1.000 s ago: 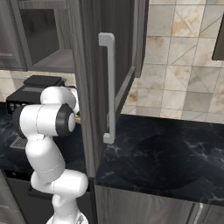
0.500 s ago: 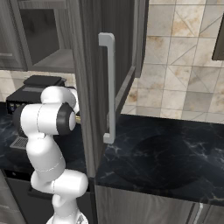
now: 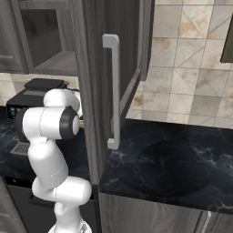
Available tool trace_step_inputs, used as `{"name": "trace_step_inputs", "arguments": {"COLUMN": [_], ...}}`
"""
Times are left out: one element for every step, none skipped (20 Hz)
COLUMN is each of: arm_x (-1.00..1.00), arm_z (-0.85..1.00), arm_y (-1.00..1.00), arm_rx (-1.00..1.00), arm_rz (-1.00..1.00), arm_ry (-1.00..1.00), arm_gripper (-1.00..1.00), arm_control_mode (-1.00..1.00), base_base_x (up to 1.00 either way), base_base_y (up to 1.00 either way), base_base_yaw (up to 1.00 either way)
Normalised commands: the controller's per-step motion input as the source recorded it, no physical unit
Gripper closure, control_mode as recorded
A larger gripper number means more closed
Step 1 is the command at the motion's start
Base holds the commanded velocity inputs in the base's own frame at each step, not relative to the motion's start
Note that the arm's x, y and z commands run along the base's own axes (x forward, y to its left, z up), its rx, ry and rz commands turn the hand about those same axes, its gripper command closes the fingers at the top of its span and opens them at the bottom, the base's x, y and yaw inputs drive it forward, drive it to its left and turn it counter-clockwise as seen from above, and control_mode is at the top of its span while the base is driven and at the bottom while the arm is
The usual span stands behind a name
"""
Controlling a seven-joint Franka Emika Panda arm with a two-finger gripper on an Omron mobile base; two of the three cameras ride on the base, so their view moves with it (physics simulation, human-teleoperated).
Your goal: Pick up the bowls on the counter and stack them on top of one another in the open cabinet. Place the smaller bowl on top of the larger bowl.
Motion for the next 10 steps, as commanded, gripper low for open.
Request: {"name": "trace_step_inputs", "arguments": {"arm_x": [0.1, 0.12, 0.13, 0.12, 0.09, 0.08, 0.05, 0.03, 0.01, 0.0], "arm_z": [0.0, 0.0, 0.0, -0.01, -0.03, -0.07, -0.11, -0.13, -0.17, -0.17], "arm_y": [-0.03, -0.06, -0.06, -0.05, -0.03, -0.02, -0.03, -0.04, -0.05, -0.06], "arm_rx": [0.03, 0.04, 0.05, 0.05, 0.04, 0.03, 0.03, 0.03, 0.03, 0.03], "arm_rz": [0.0, 0.0, 0.0, 0.0, 0.0, 0.0, 0.0, 0.0, 0.0, 0.0], "arm_ry": [0.0, 0.0, 0.0, 0.0, 0.0, 0.0, 0.0, 0.0, 0.0, 0.0], "arm_gripper": [1.0, 1.0, 1.0, 1.0, 1.0, 1.0, 1.0, 1.0, 1.0, 1.0], "arm_control_mode": [-1.0, -1.0, -1.0, -1.0, -1.0, -1.0, -1.0, -1.0, -1.0, -1.0], "base_base_x": [0.0, 0.0, 0.0, 0.0, 0.0, 0.0, 0.0, 0.0, 0.0, 0.0], "base_base_y": [0.0, 0.0, 0.0, 0.0, 0.0, 0.0, 0.0, 0.0, 0.0, 0.0], "base_base_yaw": [0.0, 0.0, 0.0, 0.0, 0.0, 0.0, 0.0, 0.0, 0.0, 0.0]}}
